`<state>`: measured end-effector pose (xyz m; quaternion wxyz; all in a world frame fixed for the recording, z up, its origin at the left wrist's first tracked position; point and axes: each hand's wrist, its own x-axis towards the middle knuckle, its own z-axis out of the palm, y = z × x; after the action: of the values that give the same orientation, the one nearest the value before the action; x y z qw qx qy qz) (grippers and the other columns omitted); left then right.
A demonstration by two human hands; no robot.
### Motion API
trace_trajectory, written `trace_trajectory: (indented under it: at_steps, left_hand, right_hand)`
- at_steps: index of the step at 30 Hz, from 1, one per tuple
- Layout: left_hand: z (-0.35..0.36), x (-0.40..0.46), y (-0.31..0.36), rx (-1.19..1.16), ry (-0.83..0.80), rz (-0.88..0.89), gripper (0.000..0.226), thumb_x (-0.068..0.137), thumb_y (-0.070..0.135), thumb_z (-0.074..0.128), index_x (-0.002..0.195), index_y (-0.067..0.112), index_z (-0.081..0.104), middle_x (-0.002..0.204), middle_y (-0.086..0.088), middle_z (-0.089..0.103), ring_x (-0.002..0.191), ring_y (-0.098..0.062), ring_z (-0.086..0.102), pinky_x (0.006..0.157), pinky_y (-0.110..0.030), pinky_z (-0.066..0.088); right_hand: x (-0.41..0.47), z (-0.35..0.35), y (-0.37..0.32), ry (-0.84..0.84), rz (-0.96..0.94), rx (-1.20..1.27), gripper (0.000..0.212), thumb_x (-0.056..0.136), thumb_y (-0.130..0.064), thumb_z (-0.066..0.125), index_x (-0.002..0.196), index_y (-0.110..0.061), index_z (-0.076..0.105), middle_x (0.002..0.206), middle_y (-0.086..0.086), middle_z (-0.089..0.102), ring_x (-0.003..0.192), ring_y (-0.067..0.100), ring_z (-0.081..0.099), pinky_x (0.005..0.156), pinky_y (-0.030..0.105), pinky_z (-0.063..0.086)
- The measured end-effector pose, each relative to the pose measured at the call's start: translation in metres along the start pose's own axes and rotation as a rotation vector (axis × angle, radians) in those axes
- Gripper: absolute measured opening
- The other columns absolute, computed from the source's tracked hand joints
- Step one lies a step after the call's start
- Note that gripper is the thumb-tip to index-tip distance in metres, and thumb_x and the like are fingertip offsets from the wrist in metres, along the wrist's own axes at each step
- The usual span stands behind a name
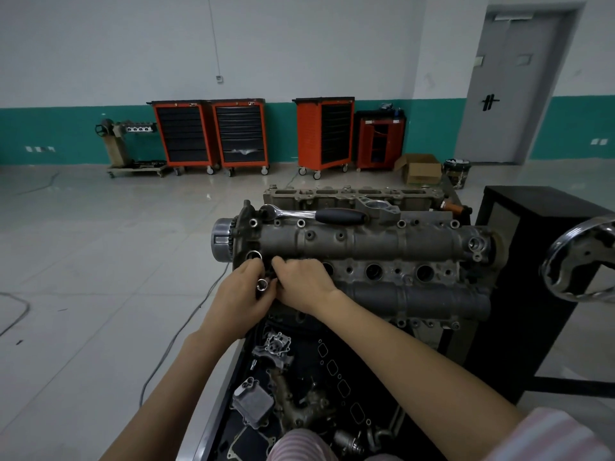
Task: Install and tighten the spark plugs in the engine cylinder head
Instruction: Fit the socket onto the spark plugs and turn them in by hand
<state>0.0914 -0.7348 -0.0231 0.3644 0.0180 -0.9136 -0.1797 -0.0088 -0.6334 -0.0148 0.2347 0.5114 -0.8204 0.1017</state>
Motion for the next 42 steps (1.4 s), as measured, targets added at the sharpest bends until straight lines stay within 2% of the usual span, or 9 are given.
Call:
trace_trajectory:
  at_steps: [7,11,16,19,22,26,31,37,42]
  left_hand:
    - [-0.001,0.000,0.001,-0.007,-0.011,0.002,0.033,0.084,0.013,0.064,0.071,0.014,0.034,0.065,0.010,0.035,0.053,-0.006,0.036,0.047,-0.018,0.024]
    - [-0.001,0.001,0.000,-0.010,0.007,-0.030,0.039,0.085,0.021,0.066,0.066,0.017,0.032,0.061,0.009,0.035,0.052,-0.011,0.035,0.048,-0.025,0.024]
    - [-0.001,0.004,0.005,0.021,0.003,-0.037,0.049,0.084,0.034,0.066,0.059,0.027,0.025,0.056,0.010,0.034,0.050,-0.007,0.035,0.047,-0.019,0.021]
    - [0.000,0.004,0.008,0.057,0.019,-0.022,0.050,0.087,0.029,0.063,0.058,0.028,0.023,0.054,0.011,0.031,0.048,-0.008,0.033,0.047,-0.018,0.019]
    - [0.002,0.001,0.007,0.047,0.059,-0.007,0.041,0.088,0.024,0.063,0.063,0.021,0.030,0.056,0.011,0.030,0.050,-0.011,0.033,0.046,-0.018,0.020]
    - [0.001,0.000,0.009,0.027,0.066,0.005,0.028,0.084,0.037,0.047,0.069,0.019,0.032,0.064,0.006,0.038,0.053,-0.014,0.036,0.045,-0.020,0.023]
    - [0.004,0.000,0.005,0.027,0.056,-0.061,0.033,0.083,0.023,0.061,0.069,0.017,0.031,0.061,0.008,0.034,0.050,-0.011,0.034,0.045,-0.020,0.021]
    - [0.004,0.004,0.008,0.055,0.056,-0.066,0.055,0.087,0.027,0.065,0.056,0.029,0.019,0.050,0.009,0.027,0.045,-0.008,0.030,0.046,-0.022,0.017]
    - [0.004,0.000,0.006,0.049,0.054,-0.033,0.040,0.084,0.014,0.065,0.065,0.017,0.030,0.056,0.011,0.028,0.049,-0.015,0.032,0.044,-0.019,0.020]
  right_hand:
    - [0.001,0.001,0.005,-0.065,-0.013,0.008,0.024,0.091,-0.026,0.044,0.104,-0.007,0.049,0.097,0.014,0.066,0.088,0.033,0.063,0.063,0.032,0.034]
    - [-0.002,0.002,0.005,-0.035,0.060,0.109,0.024,0.089,-0.026,0.049,0.102,-0.006,0.054,0.096,0.017,0.065,0.089,0.037,0.060,0.063,0.034,0.034]
    - [-0.006,0.006,0.002,0.025,0.136,0.116,0.022,0.090,-0.021,0.046,0.094,-0.006,0.060,0.090,0.018,0.065,0.086,0.038,0.060,0.060,0.032,0.028]
    - [-0.007,0.008,0.002,0.044,0.174,0.127,0.023,0.089,-0.027,0.047,0.089,-0.007,0.060,0.088,0.016,0.066,0.083,0.037,0.061,0.059,0.032,0.029]
    - [-0.006,0.009,0.002,0.030,0.173,0.112,0.023,0.089,-0.029,0.046,0.092,-0.008,0.053,0.088,0.015,0.066,0.081,0.035,0.062,0.056,0.031,0.029]
    - [-0.002,0.007,0.003,-0.048,0.140,0.082,0.022,0.091,-0.025,0.042,0.099,-0.005,0.047,0.094,0.016,0.065,0.084,0.035,0.061,0.056,0.031,0.028]
    - [-0.002,0.008,0.003,-0.043,0.123,0.084,0.022,0.091,-0.024,0.044,0.098,-0.005,0.053,0.094,0.018,0.064,0.086,0.037,0.060,0.058,0.033,0.029]
    - [-0.006,0.016,0.002,0.056,0.200,0.125,0.024,0.089,-0.026,0.048,0.092,-0.008,0.064,0.087,0.015,0.067,0.081,0.036,0.062,0.057,0.029,0.027]
    - [-0.005,0.018,0.004,0.037,0.172,0.085,0.025,0.088,-0.030,0.047,0.091,-0.006,0.053,0.085,0.014,0.065,0.077,0.035,0.062,0.054,0.030,0.025]
